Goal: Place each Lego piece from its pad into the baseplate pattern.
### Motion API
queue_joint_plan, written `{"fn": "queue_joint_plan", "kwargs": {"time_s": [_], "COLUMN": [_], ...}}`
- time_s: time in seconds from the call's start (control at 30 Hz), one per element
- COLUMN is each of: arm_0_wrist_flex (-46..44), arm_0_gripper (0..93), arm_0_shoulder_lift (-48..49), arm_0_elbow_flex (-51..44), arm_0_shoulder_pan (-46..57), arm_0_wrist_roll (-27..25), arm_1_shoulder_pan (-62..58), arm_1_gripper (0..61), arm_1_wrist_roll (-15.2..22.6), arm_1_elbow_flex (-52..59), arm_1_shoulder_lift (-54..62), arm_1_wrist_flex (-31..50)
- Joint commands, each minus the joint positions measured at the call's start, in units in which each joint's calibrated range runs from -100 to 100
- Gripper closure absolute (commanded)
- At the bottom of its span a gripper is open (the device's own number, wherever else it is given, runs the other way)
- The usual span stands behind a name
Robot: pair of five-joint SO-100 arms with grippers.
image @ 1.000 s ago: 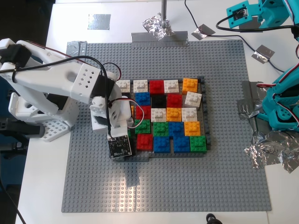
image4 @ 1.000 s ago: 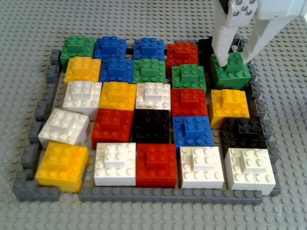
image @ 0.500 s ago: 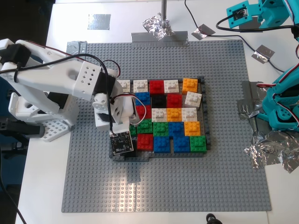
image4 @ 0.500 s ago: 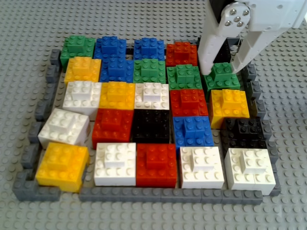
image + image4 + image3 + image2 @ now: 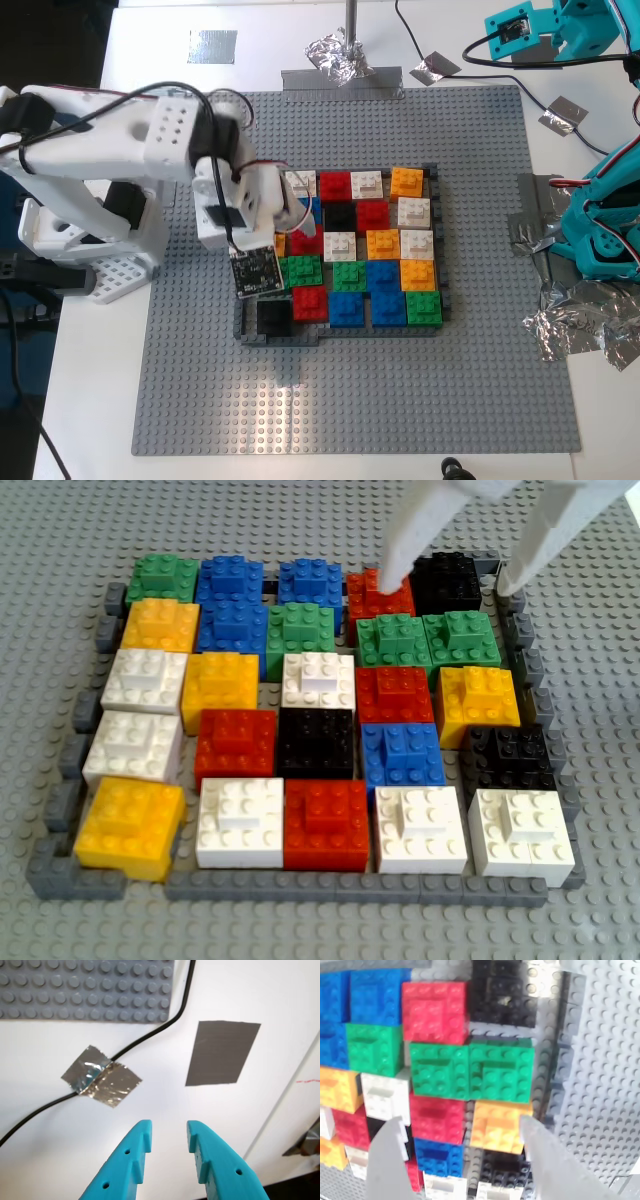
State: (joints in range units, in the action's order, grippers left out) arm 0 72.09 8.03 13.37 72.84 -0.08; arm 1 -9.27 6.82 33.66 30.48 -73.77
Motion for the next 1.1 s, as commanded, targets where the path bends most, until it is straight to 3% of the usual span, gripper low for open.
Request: {"fn": "queue_joint_plan", "kwargs": {"time_s": [0.0,0.07,0.13,0.17,0.27,0.37,0.53,0.67,0.7,0.83,1.07], "arm_0_wrist_flex": [-0.2,-0.2,-0.2,-0.2,-0.2,-0.4,-0.3,-0.6,-0.6,-0.6,-0.5], "arm_0_gripper": [84.0,84.0,84.0,84.0,84.0,84.0,84.0,84.0,84.0,84.0,84.0], "arm_0_shoulder_lift": [0.4,0.4,0.4,0.4,0.4,0.4,0.4,0.4,0.4,0.4,0.3], "arm_0_elbow_flex": [-0.5,-0.5,-0.5,-0.5,-0.5,-0.7,-0.4,-0.4,-0.4,-0.6,-0.4], "arm_0_shoulder_pan": [0.3,0.3,0.3,0.2,0.2,0.3,0.4,0.4,0.4,0.1,0.3], "arm_0_wrist_roll": [-0.1,-0.1,-0.1,-0.1,-0.1,-0.1,-0.1,-0.1,-0.1,-0.1,-0.1], "arm_1_shoulder_pan": [3.1,4.1,5.1,6.6,7.7,12.4,20.1,28.6,31.5,34.1,35.1], "arm_1_gripper": [34.2,36.9,43.5,58.1,60.7,61.2,61.2,61.2,61.2,61.2,61.2], "arm_1_wrist_roll": [-1.6,-2.0,-2.0,-2.2,-2.9,-4.5,-7.6,-11.4,-13.1,-14.6,-15.6], "arm_1_elbow_flex": [-10.3,-12.8,-15.1,-18.6,-20.4,-22.2,-16.5,-5.9,-0.4,6.9,8.3], "arm_1_shoulder_lift": [4.2,4.5,4.9,4.5,4.4,4.7,5.1,5.2,4.5,2.1,-4.5], "arm_1_wrist_flex": [-5.2,-7.0,-9.1,-12.7,-15.6,-20.0,-19.2,-13.0,-8.0,-0.8,6.7]}}
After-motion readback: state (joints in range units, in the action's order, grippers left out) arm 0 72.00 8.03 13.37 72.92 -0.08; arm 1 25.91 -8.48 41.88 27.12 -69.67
